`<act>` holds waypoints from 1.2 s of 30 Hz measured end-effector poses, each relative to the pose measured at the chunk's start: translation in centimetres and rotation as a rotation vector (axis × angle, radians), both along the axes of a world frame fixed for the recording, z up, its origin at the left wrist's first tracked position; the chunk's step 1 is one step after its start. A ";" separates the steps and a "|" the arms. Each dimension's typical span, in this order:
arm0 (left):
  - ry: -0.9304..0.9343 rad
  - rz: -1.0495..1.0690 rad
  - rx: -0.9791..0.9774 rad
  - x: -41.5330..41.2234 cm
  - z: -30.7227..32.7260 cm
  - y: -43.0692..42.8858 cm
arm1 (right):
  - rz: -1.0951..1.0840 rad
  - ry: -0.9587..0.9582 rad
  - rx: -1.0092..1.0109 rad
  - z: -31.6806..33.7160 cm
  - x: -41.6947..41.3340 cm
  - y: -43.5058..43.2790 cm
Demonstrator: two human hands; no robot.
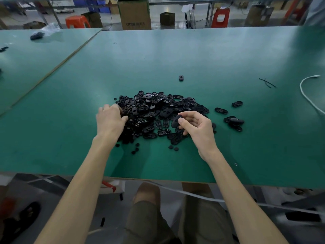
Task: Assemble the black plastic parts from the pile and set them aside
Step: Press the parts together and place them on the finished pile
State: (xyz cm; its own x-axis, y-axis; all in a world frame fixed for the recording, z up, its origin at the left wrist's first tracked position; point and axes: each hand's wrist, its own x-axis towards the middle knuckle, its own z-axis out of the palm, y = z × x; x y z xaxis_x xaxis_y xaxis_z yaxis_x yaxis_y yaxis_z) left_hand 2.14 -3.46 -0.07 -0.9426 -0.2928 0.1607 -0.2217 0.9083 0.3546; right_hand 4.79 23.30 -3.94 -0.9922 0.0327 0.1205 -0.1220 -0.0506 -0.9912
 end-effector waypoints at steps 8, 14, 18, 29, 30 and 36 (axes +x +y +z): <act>0.103 -0.006 0.054 0.7 -0.2 0.4 | 0.001 0.001 0.011 0.0 0.1 0.0; 0.151 -0.021 0.120 0.7 -0.1 0.6 | -0.003 0.004 0.015 0.1 0.1 0.0; 0.176 -0.097 0.410 0.6 0.7 1.6 | -0.010 0.000 -0.005 0.1 0.1 0.0; 0.047 -0.439 1.061 1.6 0.0 7.9 | -0.035 0.002 -0.027 0.0 0.1 0.0; 0.054 -0.436 1.092 1.6 -0.3 8.4 | -0.036 0.004 -0.025 0.0 0.1 0.0; 0.160 -0.394 1.174 2.0 -2.1 9.9 | -0.041 0.019 -0.016 -0.1 0.1 0.1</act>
